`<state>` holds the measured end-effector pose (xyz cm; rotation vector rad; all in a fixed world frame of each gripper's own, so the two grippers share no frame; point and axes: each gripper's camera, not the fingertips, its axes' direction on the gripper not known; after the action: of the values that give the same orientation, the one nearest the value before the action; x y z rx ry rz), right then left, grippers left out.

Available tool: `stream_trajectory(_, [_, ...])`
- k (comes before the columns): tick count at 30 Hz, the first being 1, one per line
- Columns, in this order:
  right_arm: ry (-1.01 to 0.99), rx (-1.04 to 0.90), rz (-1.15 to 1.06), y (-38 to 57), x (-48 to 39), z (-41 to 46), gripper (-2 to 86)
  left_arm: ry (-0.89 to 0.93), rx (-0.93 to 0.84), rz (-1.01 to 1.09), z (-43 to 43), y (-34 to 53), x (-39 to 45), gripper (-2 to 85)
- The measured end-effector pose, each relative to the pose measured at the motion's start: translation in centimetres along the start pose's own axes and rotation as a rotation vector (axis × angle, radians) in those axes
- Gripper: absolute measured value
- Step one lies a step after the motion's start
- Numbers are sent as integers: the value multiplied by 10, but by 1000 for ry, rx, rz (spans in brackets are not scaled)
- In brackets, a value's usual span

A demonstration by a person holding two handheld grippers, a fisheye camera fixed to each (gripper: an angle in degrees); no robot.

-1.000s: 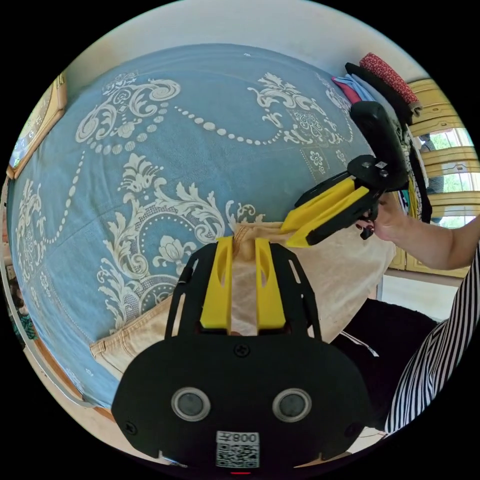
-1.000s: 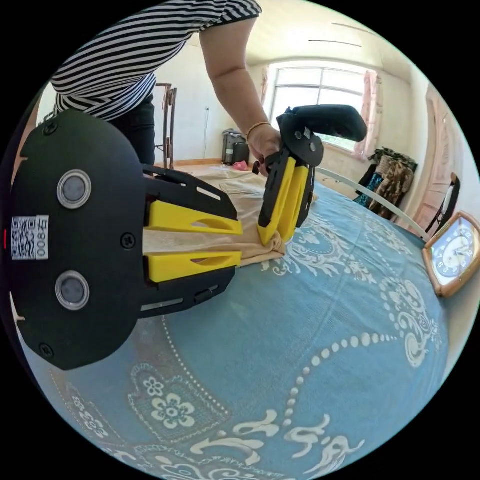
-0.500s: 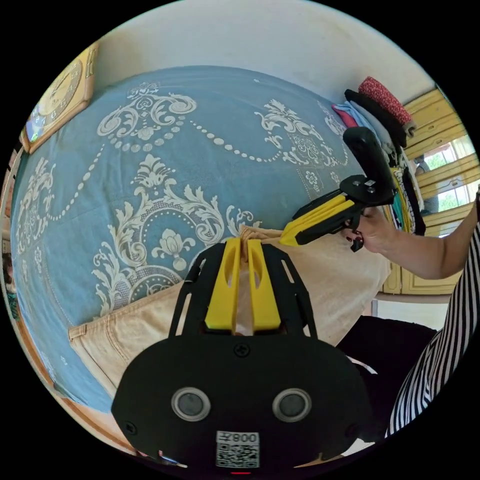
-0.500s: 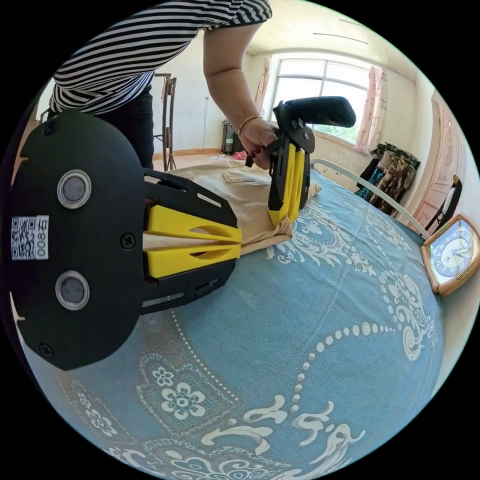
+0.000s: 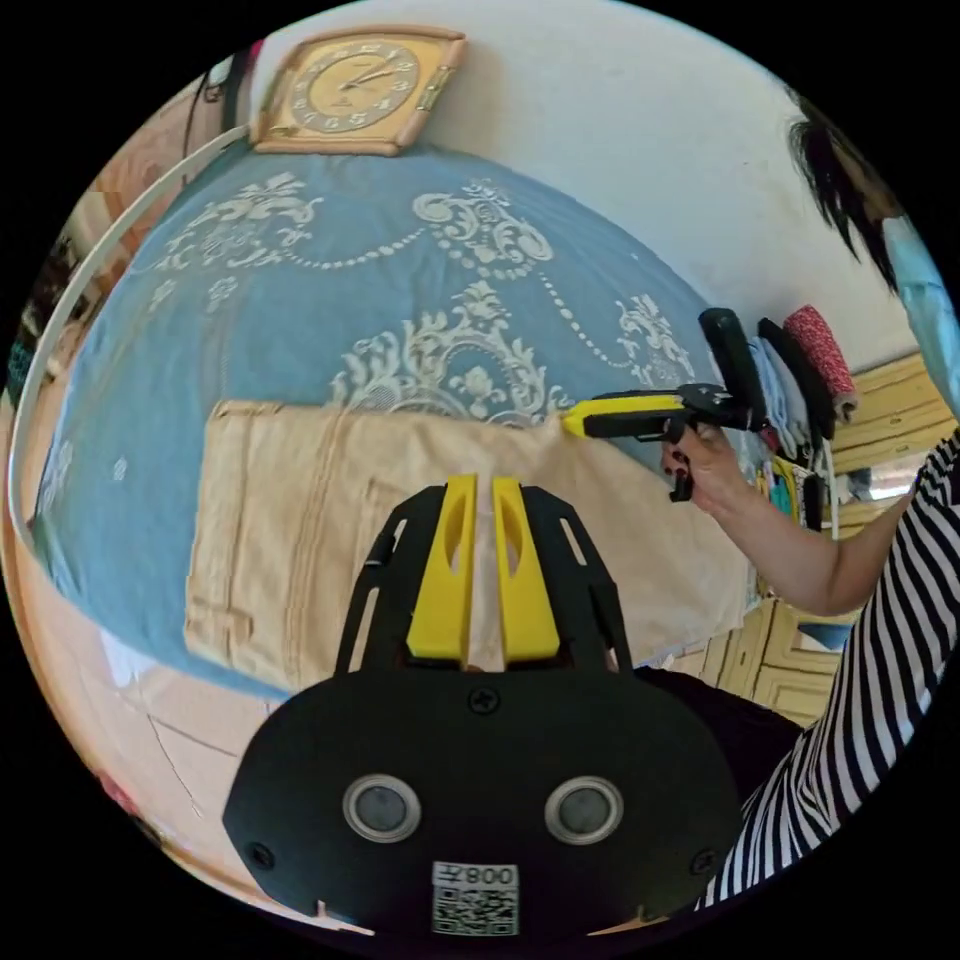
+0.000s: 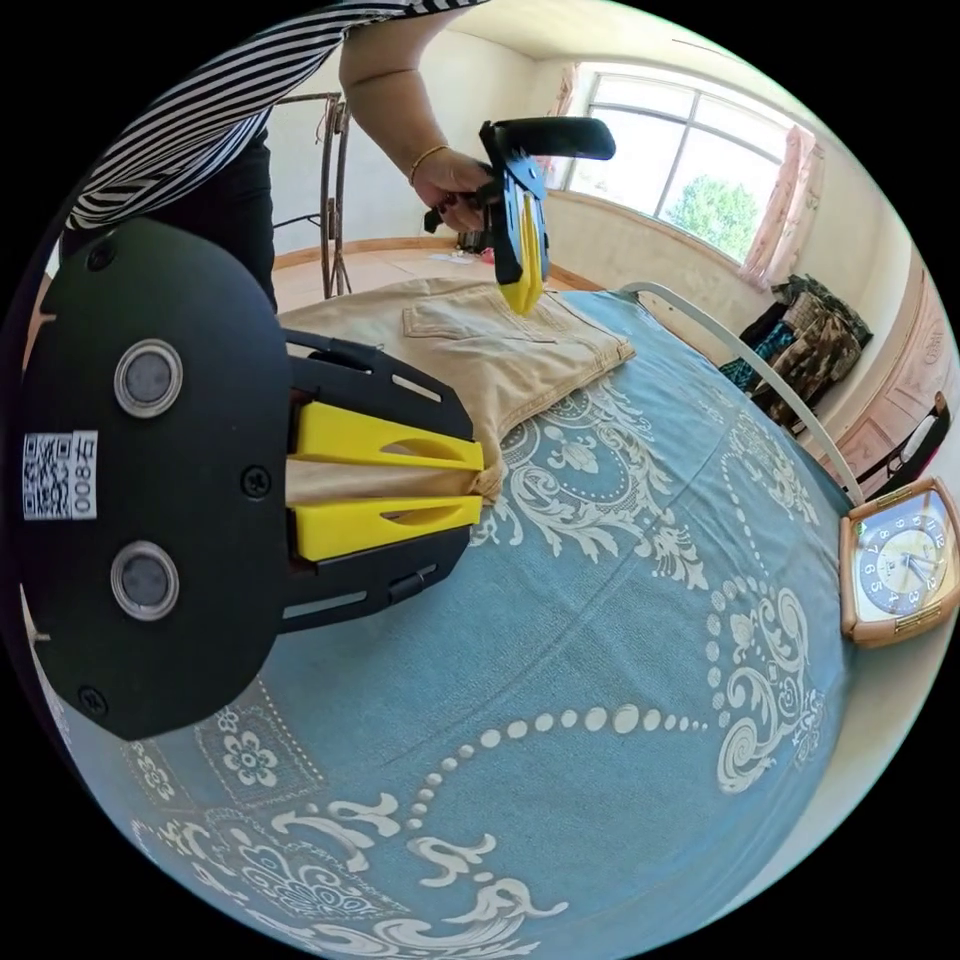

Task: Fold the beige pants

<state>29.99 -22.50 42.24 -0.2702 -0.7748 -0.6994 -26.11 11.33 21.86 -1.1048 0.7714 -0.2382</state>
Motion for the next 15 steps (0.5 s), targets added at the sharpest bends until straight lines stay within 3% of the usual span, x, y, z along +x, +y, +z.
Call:
stream_trajectory(3, [-2,14,18,-2,-2,-3,37,-132,-108,-127,16,23,-26,5])
stream_trajectory(6, [-6,10,26,-4,-3,-9,30,-54,-79,-183,23,30,-36,3])
stream_trajectory(10, [-13,-6,33,-6,-2,-11,26,-206,-19,-263,9,47,-42,1])
stream_trajectory(15, [-79,-1,65,0,6,-16,22,-135,-18,-344,27,61,-58,1])
